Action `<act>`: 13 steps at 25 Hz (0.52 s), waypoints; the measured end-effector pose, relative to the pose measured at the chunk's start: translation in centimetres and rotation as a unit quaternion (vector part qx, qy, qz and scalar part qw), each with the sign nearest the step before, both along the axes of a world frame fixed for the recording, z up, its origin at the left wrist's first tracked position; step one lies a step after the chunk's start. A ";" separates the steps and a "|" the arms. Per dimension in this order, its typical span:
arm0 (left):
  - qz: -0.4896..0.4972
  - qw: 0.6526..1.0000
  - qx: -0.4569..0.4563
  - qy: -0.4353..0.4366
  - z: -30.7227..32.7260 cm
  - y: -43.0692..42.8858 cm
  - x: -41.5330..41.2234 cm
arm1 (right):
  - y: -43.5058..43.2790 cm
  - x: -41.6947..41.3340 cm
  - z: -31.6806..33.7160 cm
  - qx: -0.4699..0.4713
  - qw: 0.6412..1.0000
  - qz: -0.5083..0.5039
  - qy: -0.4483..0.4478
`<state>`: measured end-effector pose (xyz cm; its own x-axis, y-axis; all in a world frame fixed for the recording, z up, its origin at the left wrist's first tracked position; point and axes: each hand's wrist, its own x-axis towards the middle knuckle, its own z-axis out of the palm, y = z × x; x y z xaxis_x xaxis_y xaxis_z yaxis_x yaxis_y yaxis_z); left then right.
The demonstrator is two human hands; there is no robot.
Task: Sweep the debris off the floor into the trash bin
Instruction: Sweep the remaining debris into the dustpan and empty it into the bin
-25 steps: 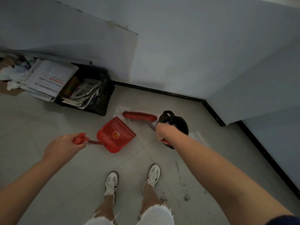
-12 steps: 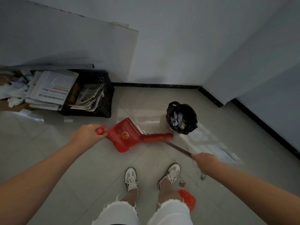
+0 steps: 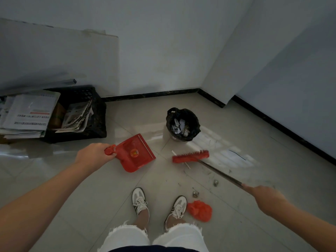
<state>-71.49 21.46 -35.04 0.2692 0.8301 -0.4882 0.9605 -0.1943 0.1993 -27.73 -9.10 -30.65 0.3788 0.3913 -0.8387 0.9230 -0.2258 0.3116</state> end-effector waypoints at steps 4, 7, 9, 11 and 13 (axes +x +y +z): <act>-0.042 0.999 0.004 -0.002 1.0 -1.4 1.7 | 1.4 2.4 1.4 0.037 0.985 -0.143 0.085; -0.095 0.995 -0.004 0.013 1.5 -2.0 4.5 | 5.0 2.2 -0.7 0.063 0.977 -0.159 0.130; -0.098 0.995 -0.012 0.017 1.4 -2.2 6.2 | 6.3 0.9 -4.2 0.092 0.982 -0.123 0.113; -0.090 0.996 -0.005 0.019 1.1 -2.5 7.1 | 6.0 -0.5 -8.4 0.093 0.979 -0.143 0.109; -0.085 0.996 0.003 0.022 0.8 -2.7 7.1 | 4.2 -1.3 -11.1 0.058 0.982 -0.149 0.104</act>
<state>-64.37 18.77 -34.25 0.3843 0.7777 -0.4974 0.9215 -0.3559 0.1556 -29.01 -4.94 -41.74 0.3160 0.3867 -0.8664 0.8520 -0.5175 0.0798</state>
